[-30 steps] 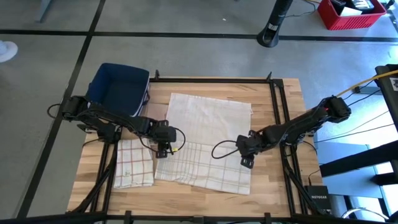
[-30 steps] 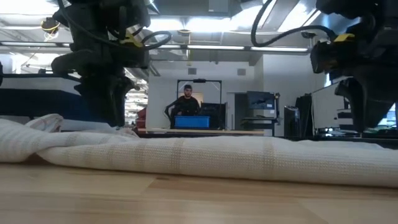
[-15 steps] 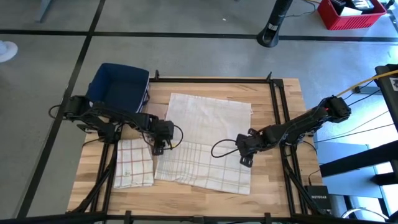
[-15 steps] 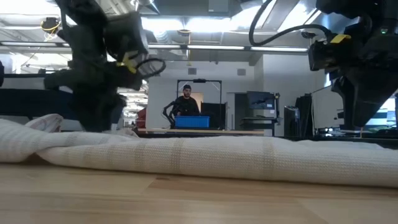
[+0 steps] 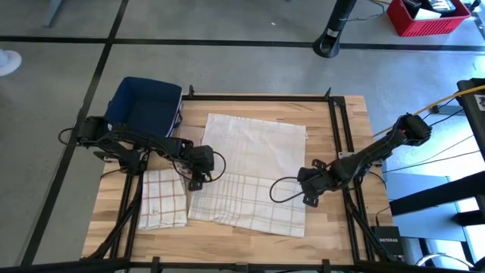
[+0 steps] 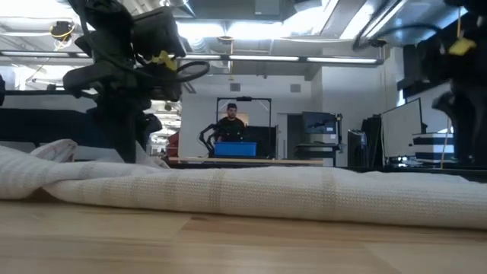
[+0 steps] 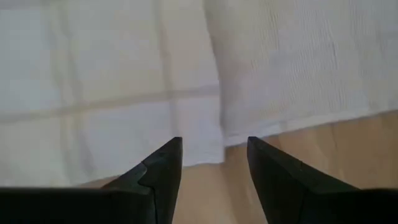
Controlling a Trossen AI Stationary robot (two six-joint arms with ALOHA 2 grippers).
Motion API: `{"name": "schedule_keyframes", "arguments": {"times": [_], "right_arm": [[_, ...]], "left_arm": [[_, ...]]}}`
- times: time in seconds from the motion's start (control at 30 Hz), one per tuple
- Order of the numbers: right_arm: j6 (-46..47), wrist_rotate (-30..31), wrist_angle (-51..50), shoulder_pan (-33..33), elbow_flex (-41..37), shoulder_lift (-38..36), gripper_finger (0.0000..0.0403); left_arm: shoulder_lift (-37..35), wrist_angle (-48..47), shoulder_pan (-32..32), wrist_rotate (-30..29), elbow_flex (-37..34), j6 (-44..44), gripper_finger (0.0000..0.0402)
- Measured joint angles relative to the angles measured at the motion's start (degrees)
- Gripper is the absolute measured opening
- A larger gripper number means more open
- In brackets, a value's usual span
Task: Fold towel
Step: Fold the right checkered white towel
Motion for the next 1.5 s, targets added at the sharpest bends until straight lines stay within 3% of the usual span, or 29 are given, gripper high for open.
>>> {"name": "schedule_keyframes", "arguments": {"times": [0.2,0.6,0.73,1.0,1.3,1.5], "right_arm": [[-0.3,-0.6,9.8,-0.3,-6.8,0.0,0.0182],[2.4,-4.7,12.4,-0.2,-9.1,0.0,0.0177],[2.4,-6.0,12.2,-0.2,-9.0,0.0,0.0139],[2.3,-6.9,10.7,-0.2,-7.4,0.0,0.0015],[2.2,-5.5,11.9,-0.2,-7.5,0.0,0.0007],[2.6,-5.3,11.9,-0.2,-7.5,0.0,0.0005]], "left_arm": [[0.0,2.8,0.0,-0.8,0.0,-0.2,0.0138],[0.0,3.3,0.0,-1.1,0.0,0.0,0.0138],[0.0,3.1,0.0,-1.1,0.0,0.0,0.0138],[0.1,-0.9,0.0,-1.1,0.0,-0.2,0.0138],[0.1,-1.1,0.0,-3.0,0.0,1.5,0.0138],[0.1,-2.5,0.0,-3.5,0.9,2.4,0.0117]]}}
